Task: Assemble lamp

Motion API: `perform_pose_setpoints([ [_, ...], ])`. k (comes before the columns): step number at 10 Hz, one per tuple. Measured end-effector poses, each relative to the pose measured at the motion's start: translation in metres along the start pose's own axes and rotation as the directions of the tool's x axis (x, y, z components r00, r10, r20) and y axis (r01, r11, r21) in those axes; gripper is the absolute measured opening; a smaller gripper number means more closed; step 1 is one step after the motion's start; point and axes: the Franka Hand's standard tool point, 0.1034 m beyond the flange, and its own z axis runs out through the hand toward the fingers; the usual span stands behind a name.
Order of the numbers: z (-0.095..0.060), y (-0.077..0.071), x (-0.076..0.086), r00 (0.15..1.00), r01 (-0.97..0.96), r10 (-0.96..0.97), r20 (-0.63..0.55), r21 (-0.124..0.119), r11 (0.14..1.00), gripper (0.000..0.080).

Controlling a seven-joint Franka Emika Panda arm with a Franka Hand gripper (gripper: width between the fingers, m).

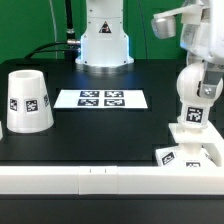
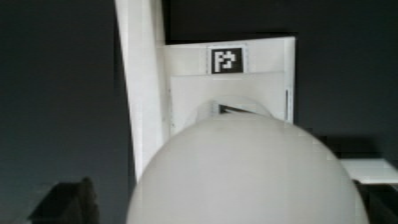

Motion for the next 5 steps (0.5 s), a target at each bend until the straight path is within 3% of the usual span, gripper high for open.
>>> perform_pose_setpoints([
  [4, 0.0014, -0.0005, -0.0033, 0.991, 0.131, -0.131, 0.003, 0.003, 0.991, 0.0687],
  [5, 0.0015, -0.0005, -0.0034, 0.991, 0.131, -0.131, 0.003, 0.003, 0.991, 0.0574],
])
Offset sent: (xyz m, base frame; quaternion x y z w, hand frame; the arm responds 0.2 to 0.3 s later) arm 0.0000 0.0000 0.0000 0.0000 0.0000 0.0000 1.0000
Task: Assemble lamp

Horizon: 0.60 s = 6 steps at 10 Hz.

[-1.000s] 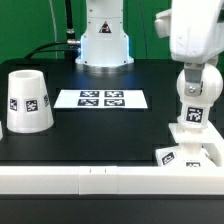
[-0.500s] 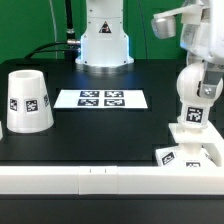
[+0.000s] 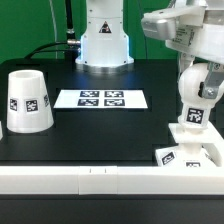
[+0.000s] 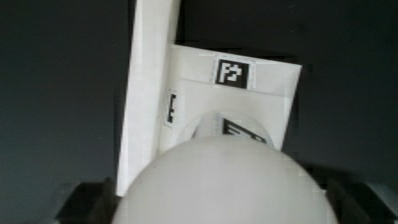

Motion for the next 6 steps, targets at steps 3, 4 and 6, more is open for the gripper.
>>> perform_pose_setpoints([
  [3, 0.0000, 0.0000, -0.0001, 1.000, -0.008, 0.008, 0.000, 0.000, 1.000, 0.0575],
  [4, 0.0001, -0.0003, -0.0005, 0.999, -0.038, 0.038, -0.001, 0.002, 0.999, 0.0575],
  [6, 0.0009, -0.0019, -0.0044, 0.977, -0.212, 0.212, -0.018, 0.017, 0.977, 0.0575],
])
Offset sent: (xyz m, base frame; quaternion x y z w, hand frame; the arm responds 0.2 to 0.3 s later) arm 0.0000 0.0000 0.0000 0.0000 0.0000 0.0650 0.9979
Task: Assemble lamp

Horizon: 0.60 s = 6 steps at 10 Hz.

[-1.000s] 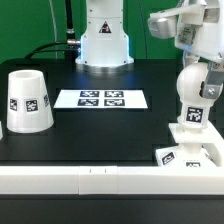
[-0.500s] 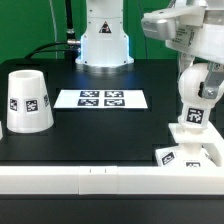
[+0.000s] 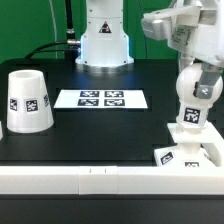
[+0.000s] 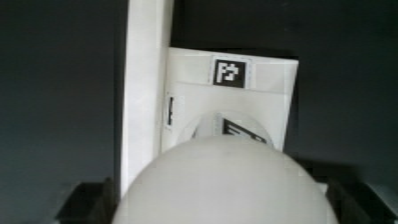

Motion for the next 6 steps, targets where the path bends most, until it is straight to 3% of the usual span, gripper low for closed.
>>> perform_pose_setpoints([
  [3, 0.0008, -0.0011, -0.0010, 0.963, -0.268, 0.268, -0.023, 0.022, 0.963, 0.0577],
  [6, 0.0009, -0.0014, 0.0003, 0.902, -0.430, 0.431, -0.022, 0.028, 0.902, 0.0577],
])
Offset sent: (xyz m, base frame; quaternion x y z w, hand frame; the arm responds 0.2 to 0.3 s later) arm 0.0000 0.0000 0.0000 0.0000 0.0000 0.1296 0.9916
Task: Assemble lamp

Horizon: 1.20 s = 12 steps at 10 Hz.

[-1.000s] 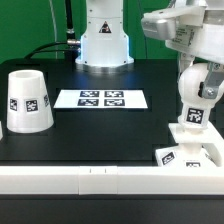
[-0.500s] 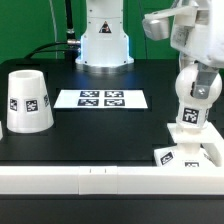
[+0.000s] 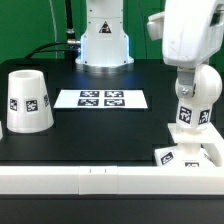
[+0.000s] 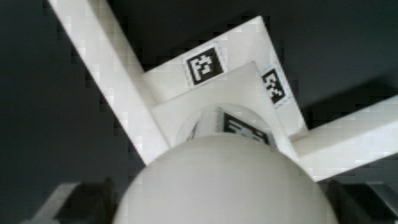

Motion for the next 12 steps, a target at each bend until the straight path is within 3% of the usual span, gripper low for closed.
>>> perform_pose_setpoints([
  [4, 0.0003, -0.0009, 0.0009, 0.965, -0.263, 0.263, -0.001, 0.002, 0.965, 0.0577],
  [5, 0.0006, -0.0022, 0.0018, 0.920, -0.392, 0.392, -0.008, 0.015, 0.920, 0.0577],
  [10, 0.0014, -0.0012, 0.0021, 0.606, -0.794, 0.795, -0.033, 0.036, 0.607, 0.0577],
  [12, 0.0014, -0.0017, 0.0009, 0.425, -0.904, 0.905, -0.014, 0.042, 0.425, 0.0577],
])
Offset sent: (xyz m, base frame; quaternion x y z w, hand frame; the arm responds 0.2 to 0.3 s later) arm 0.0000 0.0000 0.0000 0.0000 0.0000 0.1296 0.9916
